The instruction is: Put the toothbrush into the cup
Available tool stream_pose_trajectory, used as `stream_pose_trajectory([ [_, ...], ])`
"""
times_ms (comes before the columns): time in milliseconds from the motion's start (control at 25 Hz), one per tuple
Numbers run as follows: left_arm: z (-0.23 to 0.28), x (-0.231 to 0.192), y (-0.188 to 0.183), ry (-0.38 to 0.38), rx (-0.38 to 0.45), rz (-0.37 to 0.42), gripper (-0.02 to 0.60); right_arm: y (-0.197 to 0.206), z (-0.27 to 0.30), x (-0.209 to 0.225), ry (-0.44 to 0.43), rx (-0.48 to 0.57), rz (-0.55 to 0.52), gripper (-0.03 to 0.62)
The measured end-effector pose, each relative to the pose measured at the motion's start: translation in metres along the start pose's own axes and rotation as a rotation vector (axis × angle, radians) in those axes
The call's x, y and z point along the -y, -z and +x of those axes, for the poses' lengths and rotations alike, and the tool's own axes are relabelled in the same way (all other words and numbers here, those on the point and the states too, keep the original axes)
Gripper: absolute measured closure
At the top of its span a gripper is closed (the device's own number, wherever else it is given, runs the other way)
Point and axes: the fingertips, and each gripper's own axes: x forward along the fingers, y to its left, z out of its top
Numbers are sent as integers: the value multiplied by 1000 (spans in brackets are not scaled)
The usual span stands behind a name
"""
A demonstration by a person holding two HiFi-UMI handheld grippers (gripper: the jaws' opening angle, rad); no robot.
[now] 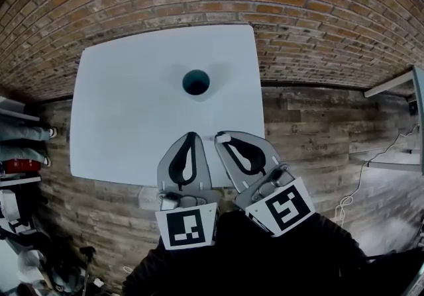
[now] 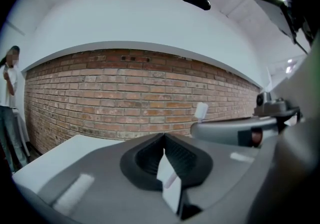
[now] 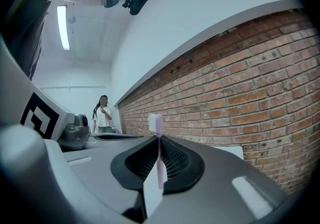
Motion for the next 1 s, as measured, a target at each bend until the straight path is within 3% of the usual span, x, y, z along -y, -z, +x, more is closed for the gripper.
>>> stream_pose_trajectory([
  [680,60,-78,-34,53,67,-33,574,-37,93,10,79,12,-66,580],
  [1000,77,-77,-57,85,102,-26,574,-64,104,28,110,35,-96,579],
])
